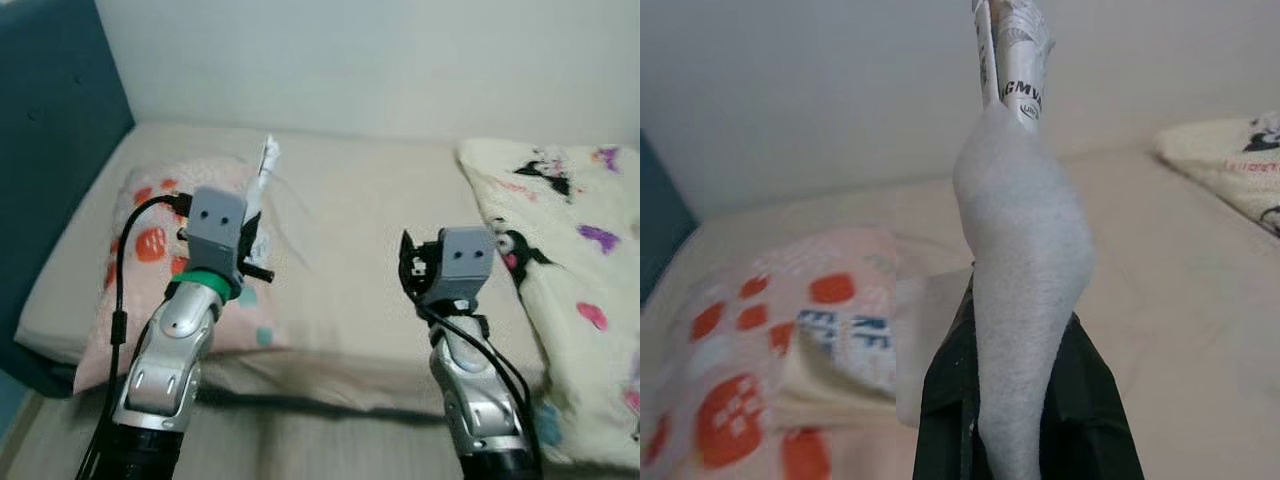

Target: Clean up the room

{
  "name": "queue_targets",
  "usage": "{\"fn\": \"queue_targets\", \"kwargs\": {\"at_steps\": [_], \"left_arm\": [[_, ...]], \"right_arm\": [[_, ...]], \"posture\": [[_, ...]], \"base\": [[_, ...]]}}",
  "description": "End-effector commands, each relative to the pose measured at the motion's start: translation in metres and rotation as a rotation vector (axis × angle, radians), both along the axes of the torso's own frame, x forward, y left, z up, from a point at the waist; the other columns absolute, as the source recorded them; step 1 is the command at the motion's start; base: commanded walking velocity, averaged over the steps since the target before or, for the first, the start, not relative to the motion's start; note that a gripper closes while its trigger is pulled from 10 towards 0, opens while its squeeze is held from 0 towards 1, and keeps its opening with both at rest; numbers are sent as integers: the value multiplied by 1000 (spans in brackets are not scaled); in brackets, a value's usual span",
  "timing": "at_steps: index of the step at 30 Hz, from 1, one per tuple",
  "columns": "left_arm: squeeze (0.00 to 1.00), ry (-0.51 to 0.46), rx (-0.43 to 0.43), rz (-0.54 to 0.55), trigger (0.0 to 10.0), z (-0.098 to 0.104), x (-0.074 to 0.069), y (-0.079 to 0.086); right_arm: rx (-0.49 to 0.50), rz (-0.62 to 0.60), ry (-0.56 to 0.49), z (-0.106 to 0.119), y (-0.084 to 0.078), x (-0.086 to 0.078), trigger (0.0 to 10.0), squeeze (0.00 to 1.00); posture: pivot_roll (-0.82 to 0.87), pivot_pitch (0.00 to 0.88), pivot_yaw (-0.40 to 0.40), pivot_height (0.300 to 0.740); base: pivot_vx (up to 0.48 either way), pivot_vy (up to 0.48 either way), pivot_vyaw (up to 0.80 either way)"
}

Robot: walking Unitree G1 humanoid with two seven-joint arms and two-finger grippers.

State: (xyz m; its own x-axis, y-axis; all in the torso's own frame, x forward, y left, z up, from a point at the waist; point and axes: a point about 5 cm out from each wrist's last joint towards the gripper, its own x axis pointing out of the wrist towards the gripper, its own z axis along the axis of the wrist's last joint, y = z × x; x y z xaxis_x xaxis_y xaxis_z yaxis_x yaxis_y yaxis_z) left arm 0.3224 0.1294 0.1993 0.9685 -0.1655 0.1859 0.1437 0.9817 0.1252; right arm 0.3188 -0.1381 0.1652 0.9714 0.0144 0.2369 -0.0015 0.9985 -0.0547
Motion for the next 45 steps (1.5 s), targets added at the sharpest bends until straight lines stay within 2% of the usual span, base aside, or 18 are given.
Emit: {"fn": "queue_targets", "kwargs": {"at_steps": [1, 45], "left_arm": [[0, 24, -4, -1, 10000, -6, -1, -1], [0, 21, -8, -9, 10000, -5, 2, -2]], "right_arm": [[-13, -1, 6, -2, -1, -1, 10000, 0], [-19, -2, 7, -2, -1, 0, 10000, 0]], "posture": [[-55, 54, 43, 721], [-59, 49, 45, 721]], "base": [[-319, 0, 0], [-319, 0, 0]]}}
